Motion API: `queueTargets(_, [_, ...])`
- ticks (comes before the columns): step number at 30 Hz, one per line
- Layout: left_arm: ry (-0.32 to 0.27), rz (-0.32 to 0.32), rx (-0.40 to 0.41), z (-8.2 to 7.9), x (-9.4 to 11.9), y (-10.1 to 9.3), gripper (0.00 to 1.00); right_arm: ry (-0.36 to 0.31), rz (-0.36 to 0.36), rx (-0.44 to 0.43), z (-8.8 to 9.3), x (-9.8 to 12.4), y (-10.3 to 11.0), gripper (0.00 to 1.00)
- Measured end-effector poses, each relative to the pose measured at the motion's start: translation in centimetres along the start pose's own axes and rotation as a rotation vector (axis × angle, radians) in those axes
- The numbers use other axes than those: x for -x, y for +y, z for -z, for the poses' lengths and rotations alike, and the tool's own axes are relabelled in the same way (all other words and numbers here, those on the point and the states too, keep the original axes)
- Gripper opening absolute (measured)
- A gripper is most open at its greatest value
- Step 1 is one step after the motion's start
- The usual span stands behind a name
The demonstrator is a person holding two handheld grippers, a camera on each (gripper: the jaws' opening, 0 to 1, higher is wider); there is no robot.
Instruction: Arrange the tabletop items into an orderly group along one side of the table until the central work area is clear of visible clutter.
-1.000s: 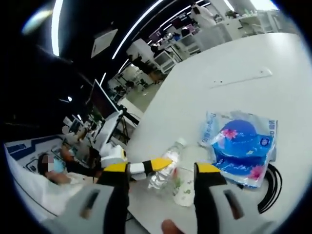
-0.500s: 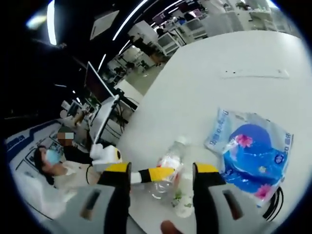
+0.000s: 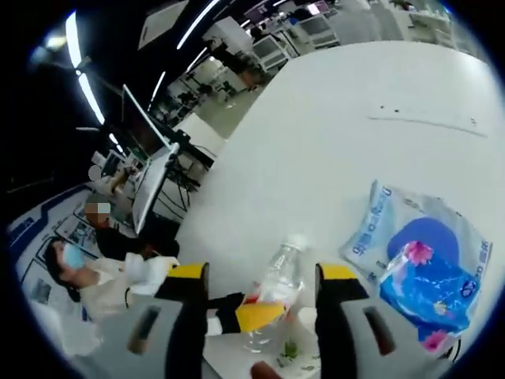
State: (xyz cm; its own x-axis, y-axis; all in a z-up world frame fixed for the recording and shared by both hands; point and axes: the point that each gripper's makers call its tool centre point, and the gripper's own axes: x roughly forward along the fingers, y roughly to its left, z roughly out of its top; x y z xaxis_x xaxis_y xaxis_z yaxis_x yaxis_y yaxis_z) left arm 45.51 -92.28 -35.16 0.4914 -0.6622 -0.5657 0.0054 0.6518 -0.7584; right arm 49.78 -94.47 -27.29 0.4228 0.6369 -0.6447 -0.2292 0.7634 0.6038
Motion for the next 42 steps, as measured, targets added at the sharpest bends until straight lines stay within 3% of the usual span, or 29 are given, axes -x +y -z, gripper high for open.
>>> queueTargets(13, [-0.009,0.006,-0.015,0.1,0.1,0.0,0.36,0.073,0.038,-0.024,0.9,-3.9,-1.3,0.51])
queueTargets(19, [-0.025,0.016,-0.006,0.1,0.1,0.1,0.36,0.032,0.022,-0.1,0.5,-5.2,-1.7,0.52])
queueTargets(26, [-0.034,0.024,0.013,0.0,0.1,0.0,0.36,0.062,0.052,-0.076,1.1,-6.0,-2.0,0.5])
queueTargets(31, [-0.038,0.031,0.024,-0.1,0.1,0.0,0.36,0.061,0.097,-0.004,1.1,-7.1,-2.8,0.35])
queueTargets(37, [-0.022,0.029,-0.011,0.1,0.1,-0.1,0.36,0.103,0.129,0.028,2.4,-8.5,-3.8,0.31])
queueTargets(40, [-0.021,0.026,-0.014,0.1,0.0,-0.1,0.36,0.036,0.125,-0.089,1.5,-8.5,-4.3,0.28])
queueTargets(42, [-0.027,0.028,-0.009,0.1,0.1,-0.1,0.36,0.023,0.109,-0.112,1.5,-8.4,-4.3,0.25])
